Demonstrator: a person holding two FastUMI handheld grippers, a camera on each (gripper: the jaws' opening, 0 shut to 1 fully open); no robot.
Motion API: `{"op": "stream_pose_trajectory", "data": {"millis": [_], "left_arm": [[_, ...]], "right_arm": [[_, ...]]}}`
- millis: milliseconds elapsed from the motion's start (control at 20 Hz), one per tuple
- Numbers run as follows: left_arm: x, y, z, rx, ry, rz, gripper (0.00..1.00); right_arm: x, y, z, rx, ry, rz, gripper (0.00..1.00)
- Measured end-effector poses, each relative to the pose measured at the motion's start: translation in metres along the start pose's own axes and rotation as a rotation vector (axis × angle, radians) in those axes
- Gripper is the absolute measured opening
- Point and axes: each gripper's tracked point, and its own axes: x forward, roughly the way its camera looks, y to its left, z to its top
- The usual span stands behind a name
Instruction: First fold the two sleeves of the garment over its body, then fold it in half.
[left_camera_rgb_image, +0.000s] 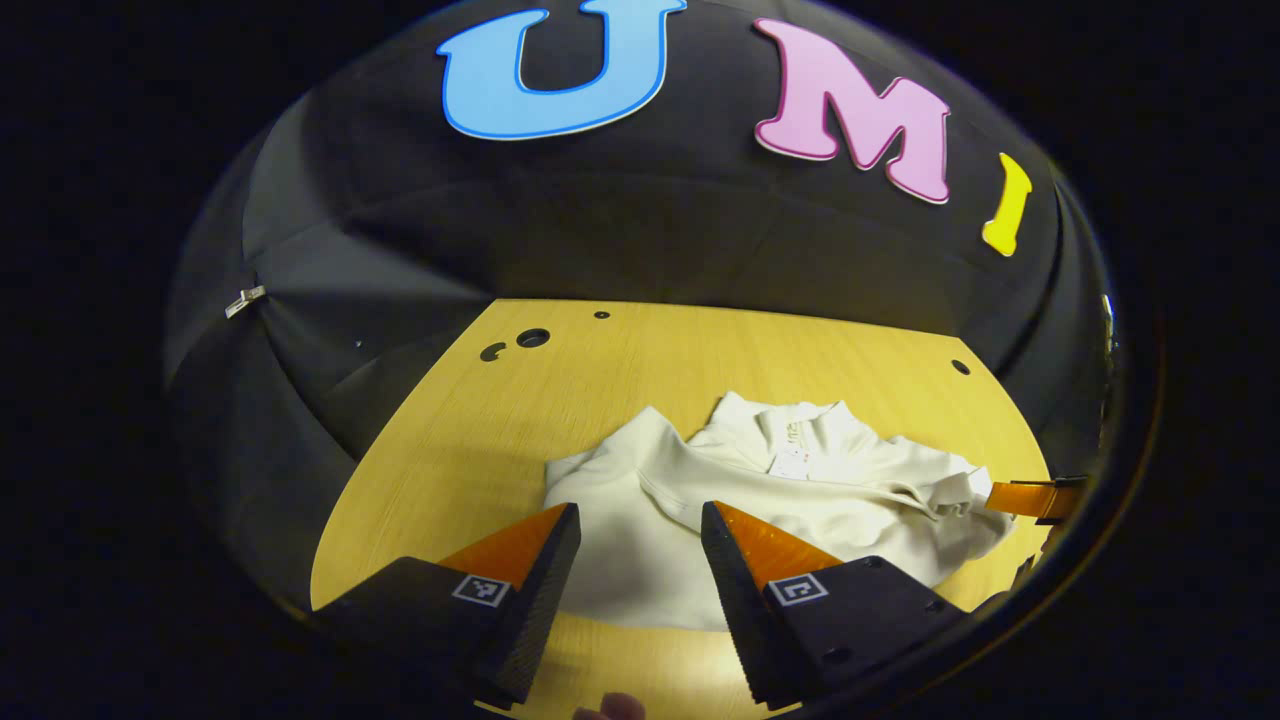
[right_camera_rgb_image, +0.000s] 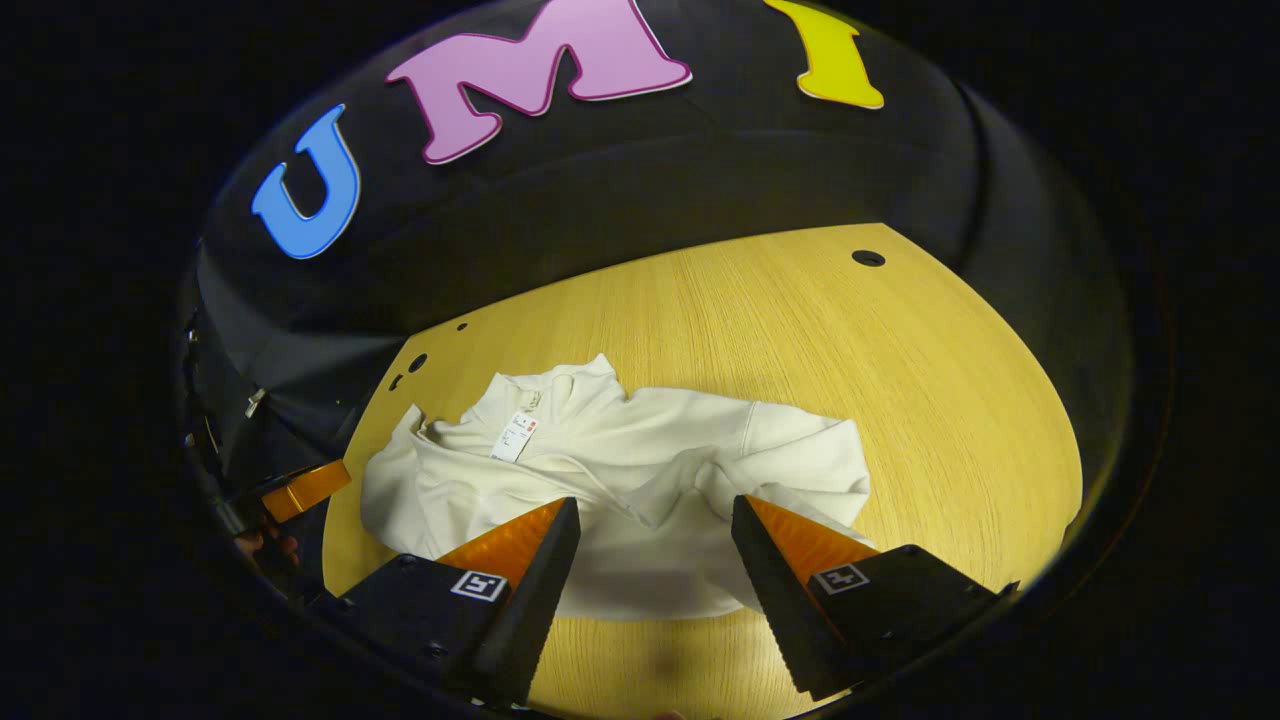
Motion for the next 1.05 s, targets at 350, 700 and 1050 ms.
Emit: {"op": "stream_pose_trajectory", "data": {"millis": [350, 700, 1050], "left_arm": [[-0.055, -0.03, -0.01, 0.06, -0.026, -0.076, 0.79], [-0.077, -0.037, -0.018, 0.006, -0.025, -0.076, 0.79], [-0.08, -0.04, -0.022, -0.011, -0.006, -0.093, 0.82]], "right_arm": [[-0.046, 0.021, 0.001, -0.127, -0.068, 0.039, 0.95], [-0.056, 0.032, -0.01, -0.145, -0.055, 0.066, 0.94], [-0.055, 0.037, -0.013, -0.139, -0.045, 0.08, 0.95]]}}
